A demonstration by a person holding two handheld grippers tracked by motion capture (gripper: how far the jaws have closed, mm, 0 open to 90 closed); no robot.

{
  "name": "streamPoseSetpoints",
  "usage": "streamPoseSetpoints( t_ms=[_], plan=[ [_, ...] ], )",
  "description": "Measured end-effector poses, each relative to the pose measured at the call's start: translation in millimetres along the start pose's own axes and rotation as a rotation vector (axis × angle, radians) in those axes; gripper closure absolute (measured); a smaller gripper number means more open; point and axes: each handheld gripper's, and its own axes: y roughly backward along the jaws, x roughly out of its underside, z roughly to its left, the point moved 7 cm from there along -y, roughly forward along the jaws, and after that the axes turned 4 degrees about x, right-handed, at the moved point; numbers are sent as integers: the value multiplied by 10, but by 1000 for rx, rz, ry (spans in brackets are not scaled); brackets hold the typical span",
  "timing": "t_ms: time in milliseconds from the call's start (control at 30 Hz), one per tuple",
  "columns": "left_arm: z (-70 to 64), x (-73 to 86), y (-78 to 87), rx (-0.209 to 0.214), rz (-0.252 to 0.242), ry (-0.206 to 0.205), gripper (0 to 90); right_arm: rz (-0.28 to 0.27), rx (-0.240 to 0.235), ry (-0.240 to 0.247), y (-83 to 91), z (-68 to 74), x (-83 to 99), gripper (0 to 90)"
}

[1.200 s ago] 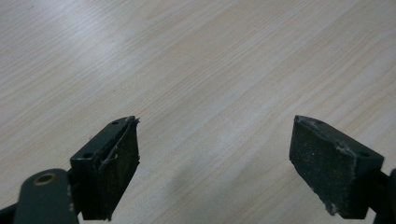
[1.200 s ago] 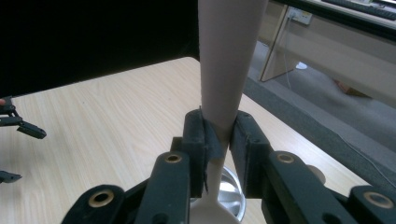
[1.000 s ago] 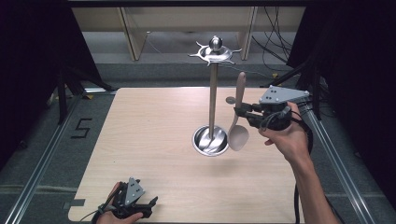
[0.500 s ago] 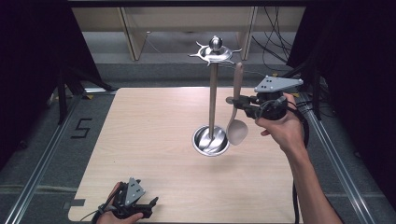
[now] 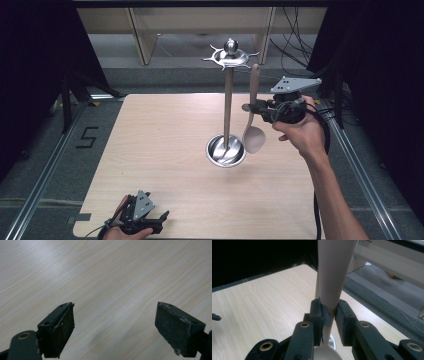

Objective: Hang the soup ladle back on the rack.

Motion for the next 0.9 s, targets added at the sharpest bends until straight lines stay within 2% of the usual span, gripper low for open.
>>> streamPoseSetpoints(
  t_ms=[200, 333, 367, 433, 467, 500, 533, 567, 600, 633, 667, 700, 733, 800, 833, 867, 900],
  plan=[
    [-1, 0, 4, -4, 1, 0, 155, 9, 3, 23, -22, -17, 0, 769],
    [-2, -7, -5, -4, -5, -1, 155, 41, -4, -5, -22, 1, 7, 769],
    [-1, -6, -1, -4, -4, -3, 155, 39, -4, 15, -27, -14, 1, 769],
    [-12, -12, -11, 0, -16, 13, 155, 41, -7, 17, -33, -7, -2, 769],
    [1, -3, 2, -1, -2, -2, 155, 48, -6, 18, -34, -8, -1, 769],
    [-8, 1, 4, -8, -1, 13, 155, 50, 0, 23, -40, -14, -3, 769],
    [-4, -6, -2, -5, -6, 3, 155, 55, -9, 26, -49, -8, -2, 769],
    [0, -7, 2, -3, -2, -6, 155, 55, 6, 24, -48, -18, -4, 769],
    [-15, -18, -11, 0, -21, 15, 155, 59, 3, 22, -53, -14, -3, 769],
    [-16, -19, -13, -1, -23, 20, 155, 62, 4, 11, -63, -7, -4, 769],
    [-14, -18, -13, -2, -23, 20, 155, 59, 6, 30, -69, -24, -10, 769],
    [-15, -17, -13, -2, -23, 21, 155, 67, 4, 15, -74, -13, -9, 769],
    [-13, -17, -11, -1, -21, 16, 155, 66, 7, 27, -87, -20, -13, 769],
    [5, -5, 11, -2, 2, -8, 155, 69, 4, 19, -106, -13, -13, 769],
    [-14, -2, 8, -6, -4, 23, 155, 64, 8, 38, -115, -27, -20, 769],
    [6, -7, 6, -3, -1, -8, 155, 64, 4, 25, -122, -17, -20, 769],
    [-4, -14, -3, -9, -17, 15, 155, 63, 8, 23, -124, -15, -22, 769]
  ],
)
